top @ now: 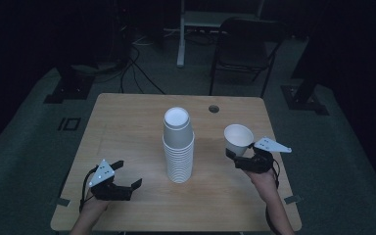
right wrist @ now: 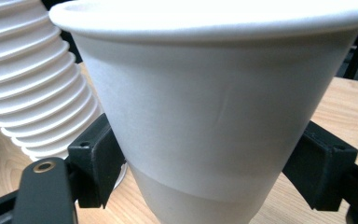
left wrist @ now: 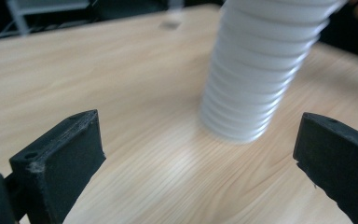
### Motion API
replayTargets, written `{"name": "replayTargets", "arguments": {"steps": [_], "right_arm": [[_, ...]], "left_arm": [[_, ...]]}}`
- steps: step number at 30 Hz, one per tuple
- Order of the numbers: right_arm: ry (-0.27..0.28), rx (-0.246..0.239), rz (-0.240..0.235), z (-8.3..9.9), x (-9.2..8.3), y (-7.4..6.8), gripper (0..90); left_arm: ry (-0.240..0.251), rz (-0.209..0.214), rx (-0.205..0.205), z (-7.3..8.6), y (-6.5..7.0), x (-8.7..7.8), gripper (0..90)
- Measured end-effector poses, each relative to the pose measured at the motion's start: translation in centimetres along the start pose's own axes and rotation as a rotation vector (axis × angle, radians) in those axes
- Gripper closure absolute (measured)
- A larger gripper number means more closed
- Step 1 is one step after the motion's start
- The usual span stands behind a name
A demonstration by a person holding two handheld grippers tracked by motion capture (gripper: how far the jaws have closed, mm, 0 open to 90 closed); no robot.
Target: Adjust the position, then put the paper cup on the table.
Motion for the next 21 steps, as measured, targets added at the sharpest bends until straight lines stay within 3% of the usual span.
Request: {"name": "replayTargets", "arguments": {"steps": [6, 9, 14, 16, 21], "right_arm": [[-0.006, 0.026, 0.020, 0.5, 1.2, 0.6, 20.3], [-0.021, 0.026, 0.028, 0.8, 1.6, 0.8, 20.3], [-0.027, 0.030, 0.035, 1.0, 2.1, 1.0, 20.3], [-0.032, 0.035, 0.043, 1.1, 2.5, 1.2, 20.2], [-0.053, 0.047, 0.059, 1.6, 3.5, 1.7, 20.1]], "left_arm": [[-0.053, -0.135, -0.068, 2.5, -2.3, -0.3, 1.9], [-0.053, -0.157, -0.123, 3.5, -3.1, -0.6, 1.9], [-0.097, -0.197, -0.162, 4.6, -3.9, -0.9, 1.9], [-0.116, -0.260, -0.164, 5.0, -4.3, -1.2, 1.9], [-0.146, -0.274, -0.226, 5.9, -5.2, -1.4, 1.9]]}}
Point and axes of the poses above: each handheld gripper's, and its own axes: x roughly forward along the jaws, z roughly out of its underside, y roughly to its right, the point moved 5 cm from there along x, roughly forward along the jaws, and after that the axes turned 13 degrees about z, right-handed, at the moved point
